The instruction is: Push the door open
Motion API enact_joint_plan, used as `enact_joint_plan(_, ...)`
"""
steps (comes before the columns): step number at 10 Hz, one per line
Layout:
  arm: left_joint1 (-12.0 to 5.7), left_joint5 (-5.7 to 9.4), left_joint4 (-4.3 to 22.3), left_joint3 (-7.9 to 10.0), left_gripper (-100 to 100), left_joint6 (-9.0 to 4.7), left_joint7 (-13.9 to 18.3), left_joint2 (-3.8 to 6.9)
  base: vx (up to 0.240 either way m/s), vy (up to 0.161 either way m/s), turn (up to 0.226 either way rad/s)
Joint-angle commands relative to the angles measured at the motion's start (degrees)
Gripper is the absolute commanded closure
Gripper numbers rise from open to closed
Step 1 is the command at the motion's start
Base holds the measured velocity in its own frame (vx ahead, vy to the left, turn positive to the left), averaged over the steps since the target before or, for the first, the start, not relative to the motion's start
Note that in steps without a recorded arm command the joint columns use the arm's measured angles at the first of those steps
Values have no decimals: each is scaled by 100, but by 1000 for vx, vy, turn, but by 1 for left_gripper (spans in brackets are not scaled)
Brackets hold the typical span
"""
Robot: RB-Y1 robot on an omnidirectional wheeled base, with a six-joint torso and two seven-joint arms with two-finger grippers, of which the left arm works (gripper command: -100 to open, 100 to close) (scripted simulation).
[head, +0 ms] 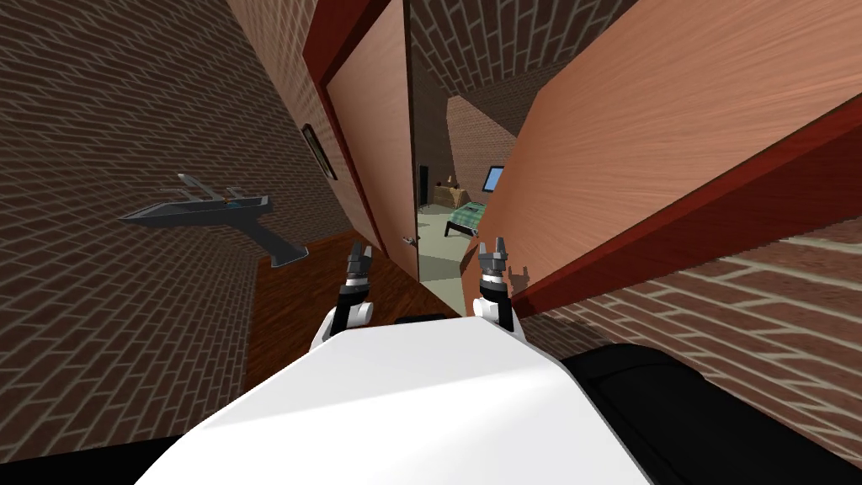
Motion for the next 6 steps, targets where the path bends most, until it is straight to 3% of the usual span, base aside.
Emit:
enact_joint_plan(1, -23, 9, 259, -77, -100, -92, 39, 32, 103, 84, -90)
enact_joint_plan(6, -209, 10, 1087, -346, -100, -257, 117, 77, 82, 92, -110)
